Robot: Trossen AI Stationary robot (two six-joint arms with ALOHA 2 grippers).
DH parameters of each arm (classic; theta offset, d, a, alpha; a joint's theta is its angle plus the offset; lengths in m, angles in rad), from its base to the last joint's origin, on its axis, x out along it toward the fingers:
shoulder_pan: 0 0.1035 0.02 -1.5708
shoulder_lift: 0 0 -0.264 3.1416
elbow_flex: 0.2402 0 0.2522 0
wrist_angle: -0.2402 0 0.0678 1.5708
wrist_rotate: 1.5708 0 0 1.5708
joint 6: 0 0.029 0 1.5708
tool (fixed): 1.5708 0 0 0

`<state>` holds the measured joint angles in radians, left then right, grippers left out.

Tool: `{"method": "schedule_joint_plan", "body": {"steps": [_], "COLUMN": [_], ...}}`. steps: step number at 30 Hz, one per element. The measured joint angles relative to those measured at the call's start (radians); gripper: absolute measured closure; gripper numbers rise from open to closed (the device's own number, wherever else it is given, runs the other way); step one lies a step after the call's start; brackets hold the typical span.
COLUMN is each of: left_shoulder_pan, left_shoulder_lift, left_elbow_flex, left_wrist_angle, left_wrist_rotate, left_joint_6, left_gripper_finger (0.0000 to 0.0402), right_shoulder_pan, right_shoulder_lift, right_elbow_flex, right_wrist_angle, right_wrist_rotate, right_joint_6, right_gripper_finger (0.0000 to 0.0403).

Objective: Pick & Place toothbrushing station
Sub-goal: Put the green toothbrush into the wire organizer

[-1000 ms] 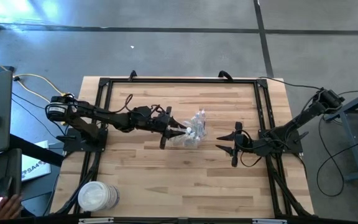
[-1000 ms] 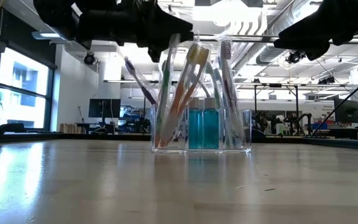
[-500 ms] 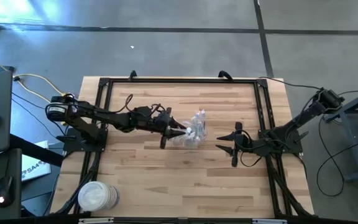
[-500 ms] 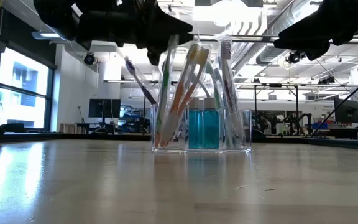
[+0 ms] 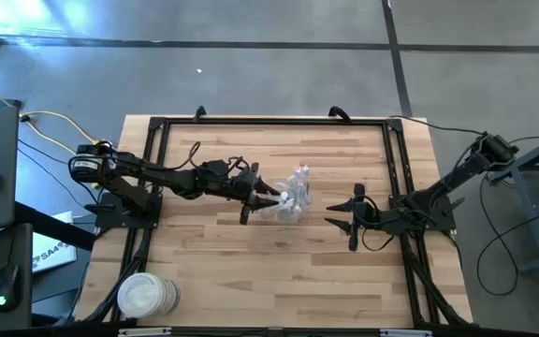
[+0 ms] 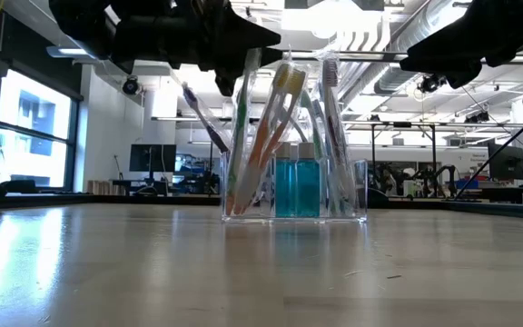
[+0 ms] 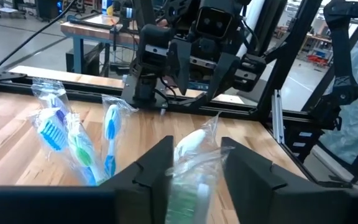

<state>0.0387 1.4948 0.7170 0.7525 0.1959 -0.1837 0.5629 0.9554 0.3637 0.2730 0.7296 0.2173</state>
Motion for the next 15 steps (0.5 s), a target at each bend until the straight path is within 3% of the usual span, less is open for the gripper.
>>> {"method": "schedule_joint_plan", "body": {"steps": [8, 15], "left_shoulder_pan": [0.0, 0.0], "left_shoulder_lift": [0.0, -0.058], "left_elbow_flex": [0.0, 0.0], "left_wrist_angle": [0.005, 0.005], "left_wrist_rotate": [0.0, -0.001], "left_joint_6": [-0.005, 0.043], "left_gripper_finger": [0.0188, 0.0163], "right_shoulder_pan": [0.0, 0.0], "right_shoulder_lift": [0.0, -0.015], "right_elbow_flex": [0.0, 0.0], "right_wrist_angle": [0.0, 0.031], "right_wrist_rotate": [0.0, 0.002], "right_joint_6": [0.0, -0.036], "right_gripper_finger": [0.0265, 0.0265]}}
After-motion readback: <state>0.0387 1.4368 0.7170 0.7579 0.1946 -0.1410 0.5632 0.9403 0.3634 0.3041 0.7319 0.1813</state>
